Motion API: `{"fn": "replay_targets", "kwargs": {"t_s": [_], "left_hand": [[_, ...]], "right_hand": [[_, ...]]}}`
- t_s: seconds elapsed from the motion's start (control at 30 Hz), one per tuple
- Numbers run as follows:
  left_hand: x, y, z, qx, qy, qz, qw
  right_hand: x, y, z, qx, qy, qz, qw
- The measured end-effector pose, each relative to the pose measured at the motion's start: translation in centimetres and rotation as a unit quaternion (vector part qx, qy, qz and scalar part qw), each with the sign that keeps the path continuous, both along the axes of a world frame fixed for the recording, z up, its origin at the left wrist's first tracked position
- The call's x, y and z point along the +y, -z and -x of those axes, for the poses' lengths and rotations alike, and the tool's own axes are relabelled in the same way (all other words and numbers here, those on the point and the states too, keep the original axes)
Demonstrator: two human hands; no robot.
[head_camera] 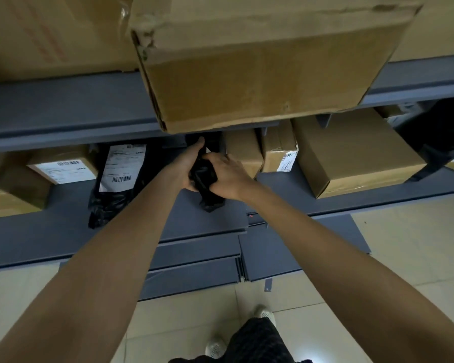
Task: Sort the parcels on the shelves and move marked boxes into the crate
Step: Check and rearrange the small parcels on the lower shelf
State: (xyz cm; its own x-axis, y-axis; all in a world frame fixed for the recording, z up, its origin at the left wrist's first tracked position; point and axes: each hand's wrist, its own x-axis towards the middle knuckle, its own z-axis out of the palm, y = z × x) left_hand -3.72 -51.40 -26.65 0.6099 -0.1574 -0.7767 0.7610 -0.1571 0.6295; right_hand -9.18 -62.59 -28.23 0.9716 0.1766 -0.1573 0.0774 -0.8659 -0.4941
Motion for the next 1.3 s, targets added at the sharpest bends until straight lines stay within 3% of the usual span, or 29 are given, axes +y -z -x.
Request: {"fn": "replay_targets", "kwargs": {"t_s": [0.13, 0.23, 0.33, 0.5, 0.6, 0.7, 0.77, 0.87, 1.0, 1.17, 1.3], "left_hand": [[2.5, 1.6, 0.7, -0.053, -0.042, -0.017, 0.998], [4.0, 2.7, 1.7, -0.084, -0.088, -0.020, 0.992], [5.7, 3.2, 2.6, -0.094, -0.127, 0.047, 0.986], [8.0, 2.7, 4.0, -0.100, -0.134, 0.117, 0.979], [8.9, 2.7, 4.9, -0.086, -0.095, 0.152, 0.980], [9.4, 2.9, 5.3, -0.081, -0.073, 0.168, 0.980], [9.5, 3.0, 5.4, -0.077, -0.067, 0.176, 0.979], [9.5, 3.0, 5.2, -0.106, -0.054, 0.156, 0.981], [9.8, 3.1, 4.6, -0.163, -0.069, 0.040, 0.983], [9.2, 4.2, 2.9, -0.254, -0.013, -0.144, 0.956], [8.8, 5.3, 1.4, -0.276, 0.032, -0.211, 0.937]], "right_hand": [[1.8, 0.2, 0.7, 0.091, -0.006, -0.112, 0.989], [2.4, 0.7, 1.9, 0.083, 0.039, -0.203, 0.975], [2.1, 1.5, 2.8, 0.028, 0.152, -0.330, 0.931], [2.1, 3.1, 4.1, 0.057, 0.279, -0.399, 0.872], [2.7, 3.2, 4.7, 0.117, 0.293, -0.427, 0.847], [3.3, 2.9, 4.9, 0.187, 0.272, -0.541, 0.773], [3.6, 2.8, 4.8, 0.188, 0.280, -0.570, 0.749], [3.6, 2.7, 4.4, 0.157, 0.321, -0.550, 0.755], [3.5, 3.2, 3.1, 0.123, 0.346, -0.514, 0.775], [4.9, 4.3, 1.3, 0.111, 0.352, -0.427, 0.826], [5.3, 5.5, 0.1, 0.107, 0.346, -0.346, 0.865]]}}
